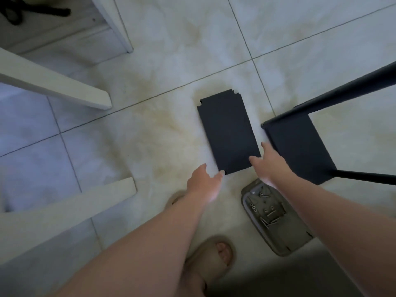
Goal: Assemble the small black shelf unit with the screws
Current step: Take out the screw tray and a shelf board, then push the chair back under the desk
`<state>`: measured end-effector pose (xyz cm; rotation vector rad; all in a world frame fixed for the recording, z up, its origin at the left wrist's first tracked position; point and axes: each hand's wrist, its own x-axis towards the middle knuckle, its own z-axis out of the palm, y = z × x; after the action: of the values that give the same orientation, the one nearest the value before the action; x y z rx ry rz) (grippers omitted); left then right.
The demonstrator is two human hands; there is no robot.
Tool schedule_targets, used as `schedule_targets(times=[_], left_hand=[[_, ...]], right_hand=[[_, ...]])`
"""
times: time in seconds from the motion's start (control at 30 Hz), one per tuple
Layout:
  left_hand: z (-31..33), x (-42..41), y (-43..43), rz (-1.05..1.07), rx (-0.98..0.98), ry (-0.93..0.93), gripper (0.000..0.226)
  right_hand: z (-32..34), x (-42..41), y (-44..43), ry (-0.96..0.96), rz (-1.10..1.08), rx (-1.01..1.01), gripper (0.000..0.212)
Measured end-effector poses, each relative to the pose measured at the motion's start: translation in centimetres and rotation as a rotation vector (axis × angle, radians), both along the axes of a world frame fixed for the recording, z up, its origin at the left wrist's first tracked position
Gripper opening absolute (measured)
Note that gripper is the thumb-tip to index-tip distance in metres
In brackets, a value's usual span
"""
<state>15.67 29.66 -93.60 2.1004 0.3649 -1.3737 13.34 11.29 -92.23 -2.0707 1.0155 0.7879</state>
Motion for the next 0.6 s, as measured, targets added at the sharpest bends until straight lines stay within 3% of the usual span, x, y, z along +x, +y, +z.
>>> schedule_targets(times=[0.13, 0.27, 0.6], left_hand=[[8.4, -2.8, 2.5, -0.265, 0.159, -0.048, 0.073], [18.2, -4.9, 4.8, -0.384, 0.199, -0.120, 0.075], [46.1, -3.8, 8.9, -0.542, 0.171, -0.529, 0.077]], right_hand=[[8.4, -2.9, 1.4, 0.094, 0.283, -0.117, 0.056], [18.0, -4.7, 3.1, 0.125, 0.447, -0.154, 0.062], [43.1, -8.1, 5.9, -0.057, 0.715, -0.297, 0.071]])
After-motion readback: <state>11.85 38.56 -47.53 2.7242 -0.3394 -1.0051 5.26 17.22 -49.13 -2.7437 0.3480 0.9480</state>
